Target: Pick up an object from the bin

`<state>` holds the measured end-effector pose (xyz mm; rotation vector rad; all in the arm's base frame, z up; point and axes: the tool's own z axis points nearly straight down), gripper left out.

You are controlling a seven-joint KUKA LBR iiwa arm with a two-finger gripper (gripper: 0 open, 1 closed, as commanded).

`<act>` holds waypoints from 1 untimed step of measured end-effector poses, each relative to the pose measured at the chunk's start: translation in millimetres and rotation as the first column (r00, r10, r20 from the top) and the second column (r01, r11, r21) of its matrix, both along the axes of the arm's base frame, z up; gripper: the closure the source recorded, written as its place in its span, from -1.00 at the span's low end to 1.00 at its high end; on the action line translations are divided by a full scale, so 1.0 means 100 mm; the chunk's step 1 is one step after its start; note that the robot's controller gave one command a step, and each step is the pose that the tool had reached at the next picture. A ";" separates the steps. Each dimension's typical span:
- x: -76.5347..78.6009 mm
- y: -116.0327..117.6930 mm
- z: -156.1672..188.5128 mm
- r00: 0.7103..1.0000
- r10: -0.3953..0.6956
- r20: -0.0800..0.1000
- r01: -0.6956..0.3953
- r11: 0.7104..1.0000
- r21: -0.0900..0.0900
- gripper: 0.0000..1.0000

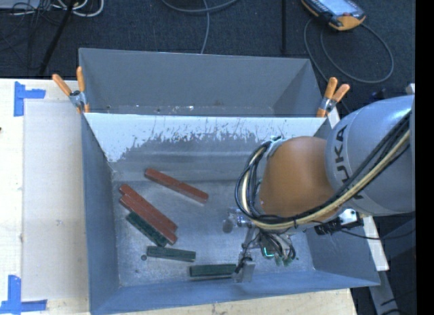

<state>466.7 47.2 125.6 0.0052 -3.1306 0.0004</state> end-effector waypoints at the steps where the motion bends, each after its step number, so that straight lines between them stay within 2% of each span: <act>1: 0.02 0.00 0.04 1.000 -0.002 0.008 0.002 1.000 0.000 -1.00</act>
Offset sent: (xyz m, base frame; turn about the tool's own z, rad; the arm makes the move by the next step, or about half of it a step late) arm 0.0167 0.1151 -0.0556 0.0840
